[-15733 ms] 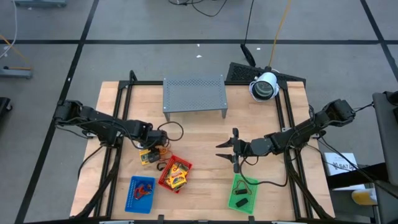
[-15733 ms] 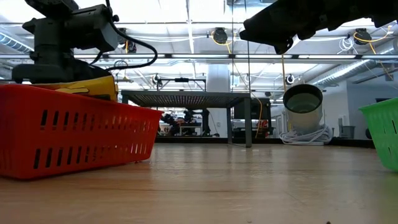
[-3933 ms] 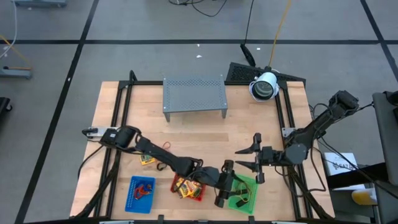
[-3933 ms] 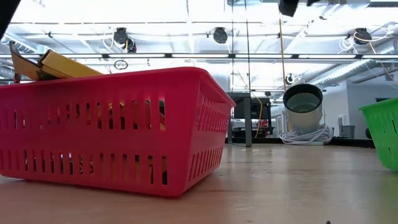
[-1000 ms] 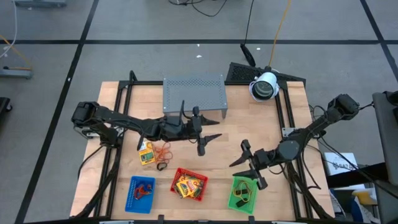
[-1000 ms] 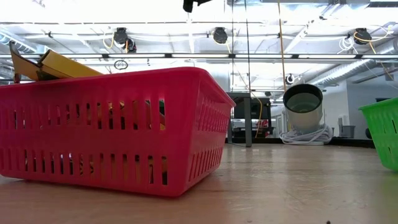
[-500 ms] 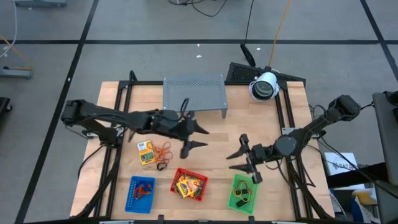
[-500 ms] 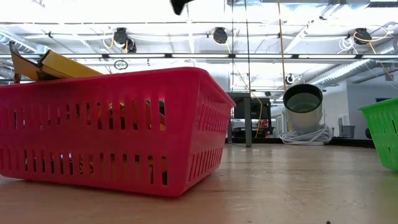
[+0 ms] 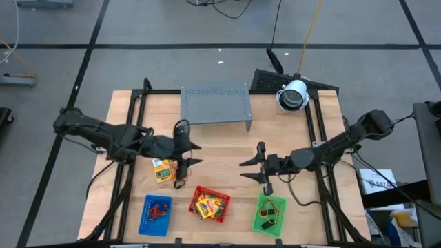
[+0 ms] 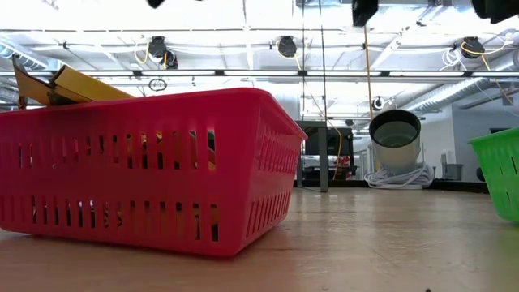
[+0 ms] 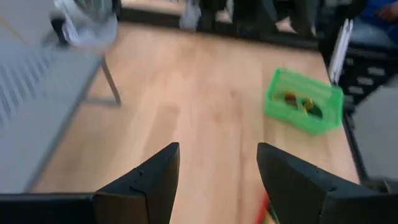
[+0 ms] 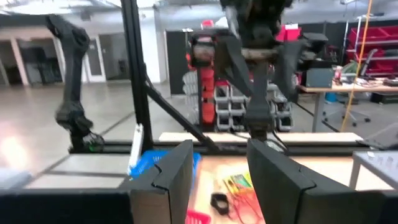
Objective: Pick & Place Office Desk Supplies
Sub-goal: Put the top red rubber band into the green basket
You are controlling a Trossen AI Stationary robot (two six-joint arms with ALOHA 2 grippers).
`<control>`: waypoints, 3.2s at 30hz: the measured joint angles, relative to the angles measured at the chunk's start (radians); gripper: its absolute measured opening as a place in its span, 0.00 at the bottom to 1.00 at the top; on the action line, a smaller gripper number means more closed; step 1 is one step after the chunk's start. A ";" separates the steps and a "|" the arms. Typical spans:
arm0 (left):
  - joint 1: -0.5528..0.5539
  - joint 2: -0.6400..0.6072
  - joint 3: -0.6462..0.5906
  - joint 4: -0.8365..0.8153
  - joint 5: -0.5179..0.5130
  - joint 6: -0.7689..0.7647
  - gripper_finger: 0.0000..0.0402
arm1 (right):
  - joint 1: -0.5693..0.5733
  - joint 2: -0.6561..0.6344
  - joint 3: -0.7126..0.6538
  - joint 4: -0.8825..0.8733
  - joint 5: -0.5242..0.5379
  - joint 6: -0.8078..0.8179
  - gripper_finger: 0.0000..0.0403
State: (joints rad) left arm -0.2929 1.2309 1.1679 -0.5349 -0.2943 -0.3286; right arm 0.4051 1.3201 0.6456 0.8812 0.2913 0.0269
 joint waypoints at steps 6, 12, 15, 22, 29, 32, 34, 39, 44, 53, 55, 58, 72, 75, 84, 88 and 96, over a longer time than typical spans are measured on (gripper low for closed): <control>-0.022 -0.057 0.001 -0.289 -0.003 -0.229 0.56 | -0.012 0.052 0.000 0.035 0.002 0.032 0.35; 0.010 -0.077 0.000 -0.492 0.062 -0.359 0.56 | -0.012 0.042 0.000 0.039 0.058 0.036 0.35; 0.029 -0.076 0.000 -0.563 0.137 -0.397 0.56 | -0.012 0.034 0.000 0.036 0.075 0.037 0.35; 0.087 -0.076 0.000 -0.741 0.248 -0.499 0.56 | -0.013 0.027 0.000 0.036 0.076 0.011 0.35; 0.171 -0.089 -0.001 -0.793 0.303 -0.370 0.56 | -0.013 0.028 0.000 0.038 0.075 -0.019 0.35; 0.209 -0.088 -0.036 -0.789 0.320 -0.282 0.56 | -0.013 0.028 0.000 0.057 0.075 -0.020 0.35; 0.234 -0.088 -0.085 -0.781 0.321 -0.234 0.56 | -0.013 0.028 0.000 0.056 0.075 -0.020 0.35; 0.255 -0.088 -0.251 -0.653 0.320 -0.109 0.56 | -0.013 0.028 0.000 0.056 0.074 -0.020 0.35; 0.254 -0.063 -0.352 -0.527 0.317 -0.042 0.56 | -0.013 0.028 0.000 0.057 0.074 -0.025 0.35; 0.244 0.001 -0.404 -0.501 0.227 0.100 0.56 | -0.013 0.028 0.000 0.057 0.074 -0.039 0.35; 0.238 0.023 -0.404 -0.502 0.226 0.101 0.56 | -0.013 0.028 0.000 0.057 0.074 -0.039 0.35; 0.219 0.053 -0.404 -0.502 0.238 0.112 0.56 | -0.013 0.028 0.000 0.056 0.074 -0.044 0.35; 0.173 0.127 -0.404 -0.318 0.349 0.042 0.56 | -0.013 0.028 0.000 0.049 0.074 -0.046 0.35; 0.192 0.149 -0.405 -0.332 0.366 0.004 0.56 | -0.013 0.028 0.000 0.050 0.074 -0.046 0.35; 0.210 0.219 -0.413 -0.299 0.364 -0.017 0.56 | -0.013 0.028 0.000 0.052 0.073 -0.046 0.35; 0.208 0.259 -0.420 -0.318 0.343 -0.019 0.56 | -0.013 0.028 0.000 0.055 0.073 -0.046 0.35; 0.208 0.306 -0.416 -0.342 0.373 -0.020 0.56 | -0.013 0.028 0.000 0.050 0.073 -0.046 0.35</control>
State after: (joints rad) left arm -0.0845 1.5365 0.7517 -0.8766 0.0792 -0.3483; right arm 0.3923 1.3483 0.6456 0.9313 0.3641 -0.0196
